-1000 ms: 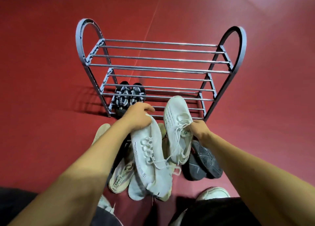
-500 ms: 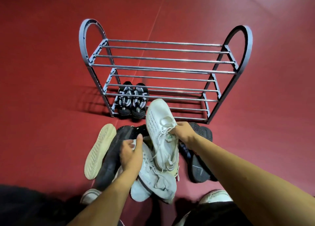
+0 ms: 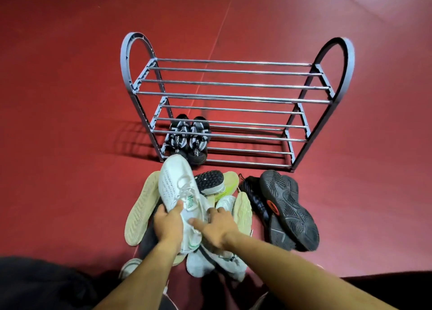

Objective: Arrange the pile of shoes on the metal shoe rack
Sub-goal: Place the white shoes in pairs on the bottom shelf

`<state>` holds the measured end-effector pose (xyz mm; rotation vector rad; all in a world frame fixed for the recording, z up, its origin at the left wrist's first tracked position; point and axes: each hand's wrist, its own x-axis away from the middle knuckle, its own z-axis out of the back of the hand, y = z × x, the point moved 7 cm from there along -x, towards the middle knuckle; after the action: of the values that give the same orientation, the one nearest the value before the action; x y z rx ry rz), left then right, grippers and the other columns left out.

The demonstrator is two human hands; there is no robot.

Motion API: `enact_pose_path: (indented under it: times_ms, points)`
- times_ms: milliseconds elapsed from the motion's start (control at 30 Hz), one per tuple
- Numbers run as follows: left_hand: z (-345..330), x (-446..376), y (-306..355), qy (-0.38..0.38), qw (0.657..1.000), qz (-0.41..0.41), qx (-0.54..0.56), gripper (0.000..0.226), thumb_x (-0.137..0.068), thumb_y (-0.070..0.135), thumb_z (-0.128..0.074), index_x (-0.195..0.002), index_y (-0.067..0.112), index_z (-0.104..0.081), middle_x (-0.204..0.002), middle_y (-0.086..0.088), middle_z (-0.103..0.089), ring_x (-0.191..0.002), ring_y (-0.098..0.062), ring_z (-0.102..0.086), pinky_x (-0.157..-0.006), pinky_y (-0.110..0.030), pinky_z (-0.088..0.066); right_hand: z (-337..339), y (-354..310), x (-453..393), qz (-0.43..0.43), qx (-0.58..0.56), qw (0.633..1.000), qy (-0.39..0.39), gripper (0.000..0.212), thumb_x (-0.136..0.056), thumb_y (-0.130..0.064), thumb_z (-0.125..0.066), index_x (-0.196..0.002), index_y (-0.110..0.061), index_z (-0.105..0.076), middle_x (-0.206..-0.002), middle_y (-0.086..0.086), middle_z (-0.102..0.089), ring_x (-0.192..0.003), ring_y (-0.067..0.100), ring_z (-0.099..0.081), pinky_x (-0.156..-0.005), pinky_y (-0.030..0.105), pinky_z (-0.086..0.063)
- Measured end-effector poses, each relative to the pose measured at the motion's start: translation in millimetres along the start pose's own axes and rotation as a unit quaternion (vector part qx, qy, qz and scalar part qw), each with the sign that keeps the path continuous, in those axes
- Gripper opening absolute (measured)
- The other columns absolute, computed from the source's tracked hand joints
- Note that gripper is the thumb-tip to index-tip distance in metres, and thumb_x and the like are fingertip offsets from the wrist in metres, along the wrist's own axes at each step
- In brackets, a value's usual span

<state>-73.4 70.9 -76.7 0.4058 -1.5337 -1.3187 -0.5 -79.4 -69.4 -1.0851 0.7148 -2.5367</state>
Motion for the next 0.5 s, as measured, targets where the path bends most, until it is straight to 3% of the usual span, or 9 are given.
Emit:
enact_pose_path:
  times_ms: [67,167,233,333,400,500]
  points:
    - [14,-2,-7,0.035,0.999,0.004,-0.009,0.013,-0.080,0.029,-0.073,-0.092,0.024,-0.072,-0.096,-0.003,-0.077,-0.089,-0.030,-0.071,-0.088,-0.050,-0.058,-5,0,1,0.009,-0.006,1.000,0.023,0.108,-0.065,-0.092,-0.037,-0.143,-0.017,-0.045,-0.141,0.008,-0.043,-0.133,0.030,-0.042,-0.110,0.048,-0.038]
    - [21,1,-2,0.083,0.996,0.011,0.044,0.026,-0.084,0.024,-0.072,-0.109,0.016,-0.073,-0.102,-0.003,-0.075,-0.098,-0.030,-0.069,-0.096,-0.046,-0.054,8,9,-4,0.011,-0.158,0.986,0.050,0.087,-0.084,-0.078,-0.040,-0.141,-0.013,-0.050,-0.143,0.006,-0.042,-0.129,0.027,-0.049,-0.112,0.044,-0.038]
    - [19,3,3,0.101,0.991,0.023,0.086,0.032,-0.085,0.022,-0.072,-0.116,0.013,-0.072,-0.106,-0.004,-0.074,-0.100,-0.028,-0.067,-0.096,-0.040,-0.052,14,22,-9,-0.016,-0.124,0.991,0.051,0.076,-0.091,-0.068,-0.043,-0.140,-0.010,-0.050,-0.144,0.007,-0.044,-0.126,0.029,-0.053,-0.107,0.039,-0.041]
    - [15,4,2,0.116,0.982,0.042,0.141,0.035,-0.086,0.018,-0.073,-0.120,0.010,-0.070,-0.113,-0.007,-0.073,-0.103,-0.029,-0.066,-0.090,-0.034,-0.050,7,35,-11,-0.049,0.045,0.998,-0.007,0.045,-0.078,-0.051,-0.064,-0.100,-0.011,-0.066,-0.107,0.008,-0.068,-0.101,0.029,-0.069,-0.082,0.033,-0.056]
    - [13,5,0,0.117,0.980,0.045,0.153,0.037,-0.086,0.017,-0.073,-0.122,0.010,-0.070,-0.115,-0.007,-0.073,-0.104,-0.030,-0.066,-0.088,-0.032,-0.049,5,40,-11,-0.054,0.037,0.998,-0.003,0.026,-0.075,-0.034,-0.072,-0.083,-0.015,-0.057,-0.091,0.004,-0.065,-0.085,0.024,-0.067,-0.063,0.030,-0.053]
    - [12,2,-3,0.115,0.979,0.055,0.156,0.036,-0.085,0.016,-0.074,-0.120,0.010,-0.071,-0.111,-0.005,-0.072,-0.099,-0.027,-0.066,-0.085,-0.032,-0.047,31,42,-12,-0.039,-0.039,0.996,0.071,0.014,-0.078,-0.019,-0.069,-0.078,-0.013,-0.056,-0.080,0.002,-0.062,-0.067,0.017,-0.060,-0.045,0.025,-0.045]
